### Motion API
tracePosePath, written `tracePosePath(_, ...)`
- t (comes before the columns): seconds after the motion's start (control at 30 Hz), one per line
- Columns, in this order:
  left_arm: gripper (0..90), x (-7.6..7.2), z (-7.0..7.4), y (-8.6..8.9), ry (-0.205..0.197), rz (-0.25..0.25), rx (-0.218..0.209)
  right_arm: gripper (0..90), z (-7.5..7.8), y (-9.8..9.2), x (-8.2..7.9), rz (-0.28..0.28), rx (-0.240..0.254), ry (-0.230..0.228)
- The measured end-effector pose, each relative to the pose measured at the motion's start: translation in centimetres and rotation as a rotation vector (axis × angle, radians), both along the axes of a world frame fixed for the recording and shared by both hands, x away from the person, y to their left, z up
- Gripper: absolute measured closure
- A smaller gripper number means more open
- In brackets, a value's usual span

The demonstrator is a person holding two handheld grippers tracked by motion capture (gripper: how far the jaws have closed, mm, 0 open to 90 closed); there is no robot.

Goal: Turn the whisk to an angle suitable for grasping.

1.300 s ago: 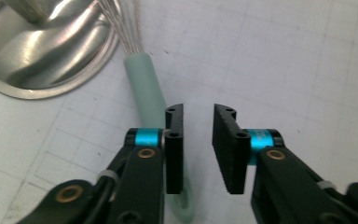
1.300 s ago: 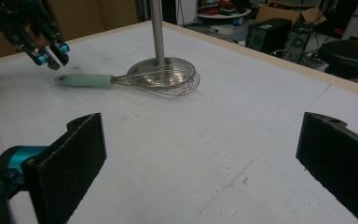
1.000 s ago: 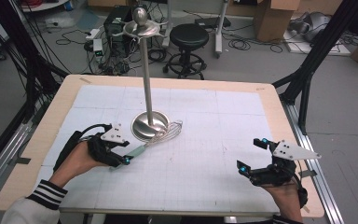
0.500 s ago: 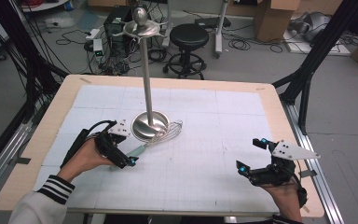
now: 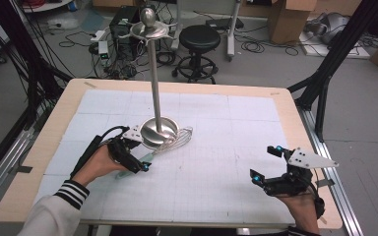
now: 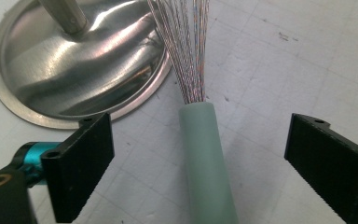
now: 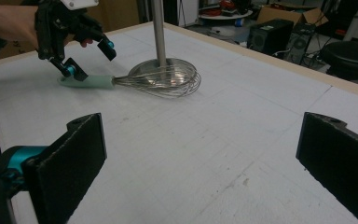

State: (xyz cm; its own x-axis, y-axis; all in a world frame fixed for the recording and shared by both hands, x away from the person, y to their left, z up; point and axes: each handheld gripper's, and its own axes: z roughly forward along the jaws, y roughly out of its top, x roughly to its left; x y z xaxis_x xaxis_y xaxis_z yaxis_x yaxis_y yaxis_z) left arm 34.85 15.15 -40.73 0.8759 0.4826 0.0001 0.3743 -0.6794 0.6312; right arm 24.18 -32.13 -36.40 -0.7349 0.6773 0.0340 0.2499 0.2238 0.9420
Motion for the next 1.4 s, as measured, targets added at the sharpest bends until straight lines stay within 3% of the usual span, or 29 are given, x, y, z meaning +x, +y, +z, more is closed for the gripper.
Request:
tracePosePath(0.13, 14.0, 0.1, -0.2, -0.2, 0.022, 0.005, 0.027, 0.5, 0.0, 0.0, 0.0, 0.002, 0.005, -0.001)
tracePosePath(0.43, 38.0, 0.2, -0.7, -0.7, 0.051, 0.000, 0.062, 0.5, 0.0, 0.1, 0.0, 0.009, 0.001, 0.000)
tracePosePath(0.63, 53.9, 0.1, -0.8, -1.1, 0.036, 0.025, 0.103, 0.5, 0.0, 0.1, 0.0, 0.005, 0.001, 0.000)
tracePosePath(1.13, 68.9, 0.0, -1.0, -1.9, 0.062, 0.053, 0.156, 0.5, 0.1, 0.0, -0.1, 0.005, 0.004, -0.003)
tracePosePath(1.4, 69.4, -0.2, -0.8, -2.0, 0.070, 0.049, 0.159, 0.5, 0.2, 0.0, -0.1, 0.003, 0.002, -0.005)
